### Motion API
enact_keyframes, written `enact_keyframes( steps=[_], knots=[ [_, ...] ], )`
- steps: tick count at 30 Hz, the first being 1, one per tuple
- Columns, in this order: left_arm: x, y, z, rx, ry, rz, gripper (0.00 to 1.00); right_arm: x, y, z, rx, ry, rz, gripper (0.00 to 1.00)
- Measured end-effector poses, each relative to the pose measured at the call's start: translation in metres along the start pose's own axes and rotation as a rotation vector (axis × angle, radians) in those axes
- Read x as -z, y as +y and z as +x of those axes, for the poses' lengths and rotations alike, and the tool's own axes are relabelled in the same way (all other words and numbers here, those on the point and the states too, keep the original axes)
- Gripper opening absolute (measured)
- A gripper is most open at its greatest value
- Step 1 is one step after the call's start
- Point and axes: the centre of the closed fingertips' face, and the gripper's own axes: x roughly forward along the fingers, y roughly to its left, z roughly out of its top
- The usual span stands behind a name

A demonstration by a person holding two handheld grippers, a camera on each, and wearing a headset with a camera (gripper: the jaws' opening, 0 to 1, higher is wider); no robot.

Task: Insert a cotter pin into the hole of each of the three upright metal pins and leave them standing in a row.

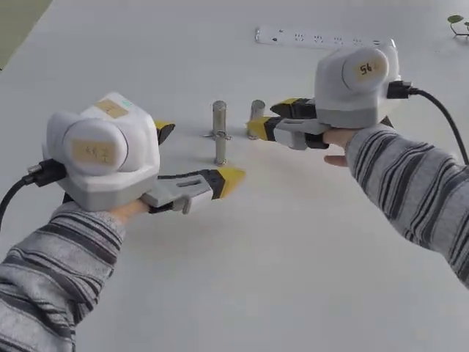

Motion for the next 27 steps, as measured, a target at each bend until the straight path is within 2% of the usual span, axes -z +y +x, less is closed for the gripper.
enact_keyframes(
  steps=[4,8,10,12,19,22,25,27],
  knots=[
    [0.002,0.0,-0.005,-0.005,0.008,0.014,0.8,0.004,0.0,0.006,0.01,0.003,0.007,0.22],
    [0.0,-0.001,-0.009,-0.008,0.001,0.019,0.85,0.001,0.0,0.009,0.017,-0.028,0.048,0.21],
    [0.004,-0.002,-0.011,-0.013,0.022,0.031,0.85,-0.001,0.001,0.01,0.011,-0.044,0.057,0.21],
    [0.006,-0.003,-0.013,-0.018,0.025,0.036,0.87,0.0,0.0,0.01,0.018,-0.036,0.055,0.19],
    [0.004,-0.01,-0.015,0.008,0.012,0.021,0.91,-0.001,0.001,0.014,0.03,-0.058,0.058,0.12],
    [0.002,-0.013,-0.016,0.018,0.005,0.019,0.92,-0.001,0.002,0.016,0.031,-0.067,0.07,0.11],
    [0.005,-0.016,-0.016,0.022,0.015,0.026,0.93,-0.002,0.002,0.016,0.045,-0.073,0.082,0.1],
    [0.004,-0.017,-0.016,0.025,0.01,0.024,0.94,-0.002,0.003,0.015,0.052,-0.078,0.07,0.1]
  ],
)
